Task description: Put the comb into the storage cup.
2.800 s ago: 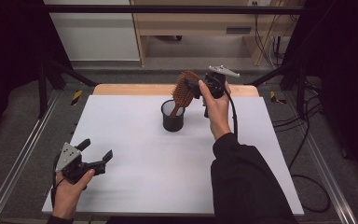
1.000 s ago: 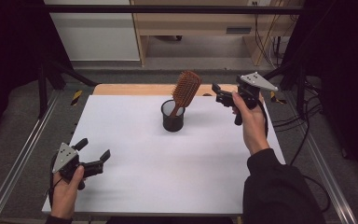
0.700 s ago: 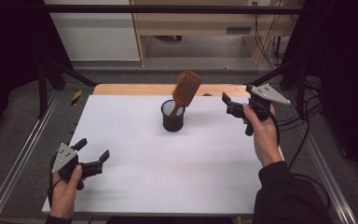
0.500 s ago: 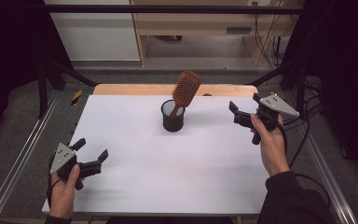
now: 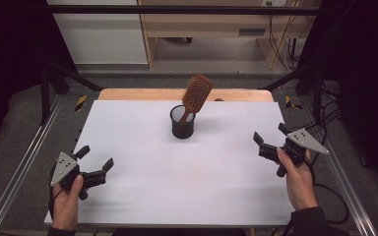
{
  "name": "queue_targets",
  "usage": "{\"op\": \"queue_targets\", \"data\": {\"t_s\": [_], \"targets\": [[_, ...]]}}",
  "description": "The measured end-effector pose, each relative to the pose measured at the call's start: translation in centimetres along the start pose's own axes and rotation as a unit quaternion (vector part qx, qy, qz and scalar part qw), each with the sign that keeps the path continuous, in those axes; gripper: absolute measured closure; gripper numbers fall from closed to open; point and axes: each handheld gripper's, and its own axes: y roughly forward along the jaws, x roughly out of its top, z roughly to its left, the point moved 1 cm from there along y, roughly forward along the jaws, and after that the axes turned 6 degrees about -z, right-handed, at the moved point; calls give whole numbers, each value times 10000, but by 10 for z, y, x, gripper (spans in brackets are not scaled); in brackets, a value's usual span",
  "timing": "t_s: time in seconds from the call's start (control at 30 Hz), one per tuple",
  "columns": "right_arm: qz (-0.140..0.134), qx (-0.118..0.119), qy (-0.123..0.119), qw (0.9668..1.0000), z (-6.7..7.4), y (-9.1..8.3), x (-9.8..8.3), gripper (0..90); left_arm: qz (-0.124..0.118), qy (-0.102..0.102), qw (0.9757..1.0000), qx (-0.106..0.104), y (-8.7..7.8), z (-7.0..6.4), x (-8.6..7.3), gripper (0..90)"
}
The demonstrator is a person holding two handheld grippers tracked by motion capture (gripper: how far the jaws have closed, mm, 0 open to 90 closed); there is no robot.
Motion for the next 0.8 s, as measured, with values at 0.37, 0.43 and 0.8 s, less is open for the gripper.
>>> {"op": "queue_targets", "data": {"t_s": [0.37, 0.43, 0.8], "targets": [[73, -19, -30, 10000, -1, -21, -19, 32, -88, -43, 9999, 74, -3, 2, 1, 17], [104, -25, -30, 9999, -1, -24, -23, 33, -97, -33, 9999, 59, -3, 2, 1, 17], [166, -6, -41, 9999, 1, -34, -39, 35, -106, -18, 9999, -40, -3, 1, 1, 17]]}}
